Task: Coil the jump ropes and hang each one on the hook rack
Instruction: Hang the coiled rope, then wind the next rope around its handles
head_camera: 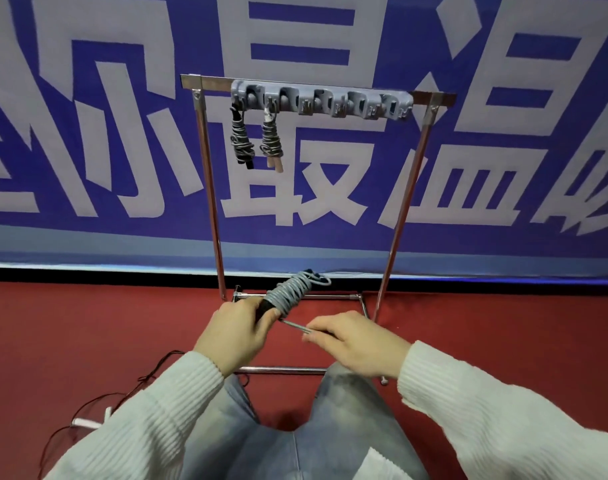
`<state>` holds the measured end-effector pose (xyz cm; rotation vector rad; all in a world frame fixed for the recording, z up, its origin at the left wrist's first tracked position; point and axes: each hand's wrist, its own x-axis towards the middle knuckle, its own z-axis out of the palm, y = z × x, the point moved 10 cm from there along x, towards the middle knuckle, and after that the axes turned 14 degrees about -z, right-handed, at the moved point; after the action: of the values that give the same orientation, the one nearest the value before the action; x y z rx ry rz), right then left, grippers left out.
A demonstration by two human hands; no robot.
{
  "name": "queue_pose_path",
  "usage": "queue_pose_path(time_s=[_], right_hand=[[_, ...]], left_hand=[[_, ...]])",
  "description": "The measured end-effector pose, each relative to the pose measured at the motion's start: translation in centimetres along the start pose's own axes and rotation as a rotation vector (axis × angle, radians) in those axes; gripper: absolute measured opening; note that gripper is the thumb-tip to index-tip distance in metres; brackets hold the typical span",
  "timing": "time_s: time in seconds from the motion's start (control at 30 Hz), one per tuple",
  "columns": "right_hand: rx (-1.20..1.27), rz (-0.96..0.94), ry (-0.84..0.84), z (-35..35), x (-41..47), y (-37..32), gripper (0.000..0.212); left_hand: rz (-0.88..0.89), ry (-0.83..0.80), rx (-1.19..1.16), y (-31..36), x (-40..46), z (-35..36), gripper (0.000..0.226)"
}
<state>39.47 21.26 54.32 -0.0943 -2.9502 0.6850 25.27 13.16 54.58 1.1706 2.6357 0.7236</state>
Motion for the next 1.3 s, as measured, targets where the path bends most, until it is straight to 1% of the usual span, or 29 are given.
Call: queue_pose_path(time_s=[0.07, 0.1, 0.13, 0.17, 0.2, 0.27, 0.33, 0.37, 0.4, 0.43, 0.5, 0.57, 0.6, 0.63, 0.67, 0.7, 0.73, 0.8, 0.87, 0.93, 0.97, 1.0, 1.03, 1.07, 1.1, 1.17, 1.2, 1.23, 1.3], right_hand=[[-0.349, -0.126, -0.112, -0.5, 0.5, -1.5, 0.029], [-0.494, -0.196, -0.147, -1.1, 0.9, -2.6, 0.027], [-0.557, -0.235, -0.165, -2.1, 1.5, -3.5, 0.025], [-0.54, -0.261, -0.183, -2.9, 2.1, -4.0, 0.022], [-0.414, -0.248, -0.218, -3.4, 2.4, -4.0, 0.017], [0.001, -0.192, -0.277, -3.6, 2.7, -3.5, 0.009], [0.34, -0.141, -0.241, -3.6, 2.3, -3.3, 0.008], [0.483, -0.119, -0.2, -3.3, 1.9, -3.2, 0.005], [0.611, -0.11, -0.146, -3.0, 1.6, -3.2, 0.003], [0.69, -0.102, -0.076, -2.9, 1.4, -3.2, 0.01], [0.874, -0.059, 0.065, -2.4, 0.8, -2.5, 0.018], [1.103, 0.068, 0.267, -1.2, 0.3, -1.2, 0.023], [1.158, 0.121, 0.343, -0.5, 0.1, -0.9, 0.026], [1.143, 0.141, 0.398, 0.0, -0.1, -1.0, 0.025], [1.137, 0.152, 0.464, 0.3, -0.1, -1.0, 0.021], [1.15, 0.162, 0.541, 0.7, -0.1, -0.9, 0.021], [1.187, 0.191, 0.622, 0.8, -0.2, -0.7, 0.025], [1.274, 0.277, 0.788, 0.6, -0.4, 0.1, 0.026], [1.268, 0.36, 0.889, 0.8, -0.7, 1.2, 0.024], [1.18, 0.409, 0.903, 1.2, -1.3, 1.5, 0.02], [1.13, 0.419, 0.892, 1.4, -1.6, 1.6, 0.017], [1.08, 0.422, 0.873, 1.5, -1.9, 1.6, 0.015], [1.039, 0.424, 0.854, 1.5, -2.2, 1.6, 0.014], [0.997, 0.432, 0.834, 1.3, -2.5, 1.8, 0.013], [0.959, 0.439, 0.815, 1.0, -2.7, 2.1, 0.014], [0.902, 0.438, 0.763, 0.5, -2.6, 2.4, 0.016], [0.879, 0.428, 0.731, 0.5, -2.3, 2.2, 0.016], [0.861, 0.417, 0.704, 0.6, -2.0, 1.9, 0.015], [0.868, 0.395, 0.694, 1.1, -1.6, 1.1, 0.012]], left_hand=[[-0.009, 0.008, 0.259, 0.2, 0.5, 1.5, 0.038], [0.024, -0.015, 0.371, 0.8, 0.4, 2.4, 0.041], [0.09, -0.062, 0.452, 1.6, -0.2, 3.4, 0.042], [0.179, -0.132, 0.499, 2.7, -1.1, 4.4, 0.041], [0.282, -0.202, 0.521, 3.8, -2.5, 5.2, 0.038], [0.493, -0.308, 0.487, 5.9, -5.6, 5.4, 0.032], [0.654, -0.382, 0.331, 7.5, -8.3, 4.0, 0.02], [0.694, -0.428, 0.188, 8.0, -9.3, 2.9, 0.015], [0.684, -0.488, 0.014, 8.2, -9.7, 1.8, 0.011], [0.642, -0.56, -0.182, 8.2, -9.8, 0.6, 0.007], [0.527, -0.646, -0.55, 7.7, -9.1, -1.0, 0.012], [0.396, -0.588, -0.783, 6.9, -7.7, -1.8, 0.019], [0.295, -0.541, -0.87, 6.2, -6.8, -1.6, 0.022], [0.179, -0.49, -0.943, 5.4, -5.9, -1.1, 0.024], [0.087, -0.427, -0.985, 4.6, -5.0, -0.5, 0.027], [0.058, -0.336, -0.962, 4.3, -4.5, -0.3, 0.029], [0.077, -0.22, -0.879, 4.2, -4.0, -0.4, 0.029], [0.109, -0.005, -0.716, 4.3, -3.8, -0.1, 0.02], [0.046, 0.121, -0.665, 4.0, -3.7, 1.0, 0.011], [-0.034, 0.134, -0.695, 3.6, -4.0, 2.6, 0.014], [-0.078, 0.093, -0.727, 3.3, -4.2, 3.4, 0.025], [-0.102, 0.029, -0.746, 3.1, -4.3, 4.1, 0.042], [-0.081, -0.045, -0.757, 3.1, -4.3, 4.7, 0.054], [-0.043, -0.124, -0.773, 3.5, -4.6, 5.0, 0.06], [0.0, -0.213, -0.811, 3.9, -4.8, 5.4, 0.06], [-0.042, -0.341, -0.946, 3.8, -4.9, 5.8, 0.047], [-0.094, -0.344, -1.023, 3.6, -4.8, 5.8, 0.036], [-0.13, -0.306, -1.103, 3.5, -4.5, 5.5, 0.028], [-0.158, -0.173, -1.17, 3.4, -4.0, 4.4, 0.018]])
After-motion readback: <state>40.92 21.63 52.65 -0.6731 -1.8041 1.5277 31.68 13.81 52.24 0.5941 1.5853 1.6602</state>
